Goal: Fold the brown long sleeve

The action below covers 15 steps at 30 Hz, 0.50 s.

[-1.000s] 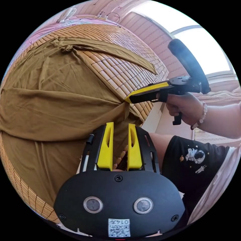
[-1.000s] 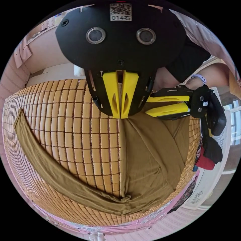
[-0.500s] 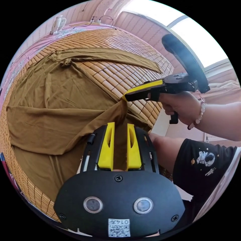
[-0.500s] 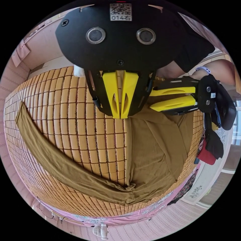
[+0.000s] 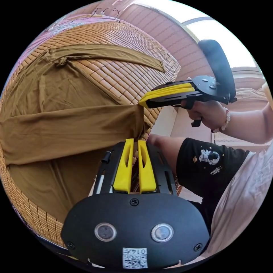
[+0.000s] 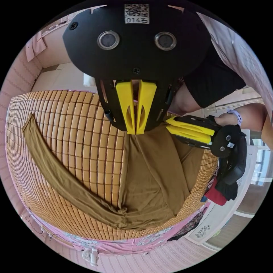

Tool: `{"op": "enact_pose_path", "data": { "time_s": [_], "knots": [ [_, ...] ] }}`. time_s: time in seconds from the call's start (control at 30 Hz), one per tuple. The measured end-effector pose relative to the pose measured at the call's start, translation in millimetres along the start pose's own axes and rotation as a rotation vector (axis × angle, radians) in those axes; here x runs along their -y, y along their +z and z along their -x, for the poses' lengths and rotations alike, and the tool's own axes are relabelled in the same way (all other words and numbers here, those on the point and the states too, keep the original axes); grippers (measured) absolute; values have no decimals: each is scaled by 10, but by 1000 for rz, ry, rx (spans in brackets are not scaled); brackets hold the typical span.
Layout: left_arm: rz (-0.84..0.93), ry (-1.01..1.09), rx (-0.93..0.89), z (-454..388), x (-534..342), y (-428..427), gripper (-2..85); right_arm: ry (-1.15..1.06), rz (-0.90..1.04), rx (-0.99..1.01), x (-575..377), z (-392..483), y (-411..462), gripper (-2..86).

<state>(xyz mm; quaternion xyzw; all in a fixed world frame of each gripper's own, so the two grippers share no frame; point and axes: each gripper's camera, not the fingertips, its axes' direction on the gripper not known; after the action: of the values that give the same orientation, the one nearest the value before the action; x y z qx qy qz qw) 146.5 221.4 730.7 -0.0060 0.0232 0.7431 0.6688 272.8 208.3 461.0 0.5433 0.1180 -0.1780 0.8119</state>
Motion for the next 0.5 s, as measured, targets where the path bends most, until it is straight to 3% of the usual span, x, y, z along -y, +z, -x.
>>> {"op": "enact_pose_path", "data": {
  "time_s": [0.17, 0.27, 0.5],
  "knots": [
    [93, -4, -134, 55, 16, 392, 72, 34, 130, -57, -169, -32, 198, 10],
    [76, 95, -184, -192, 134, 407, 69, 67, 78, -73, -152, -45, 74, 19],
    [-54, 255, -118, -338, 616, 197, 63, 410, -166, -430, -110, -850, -474, 53]
  ]
}}
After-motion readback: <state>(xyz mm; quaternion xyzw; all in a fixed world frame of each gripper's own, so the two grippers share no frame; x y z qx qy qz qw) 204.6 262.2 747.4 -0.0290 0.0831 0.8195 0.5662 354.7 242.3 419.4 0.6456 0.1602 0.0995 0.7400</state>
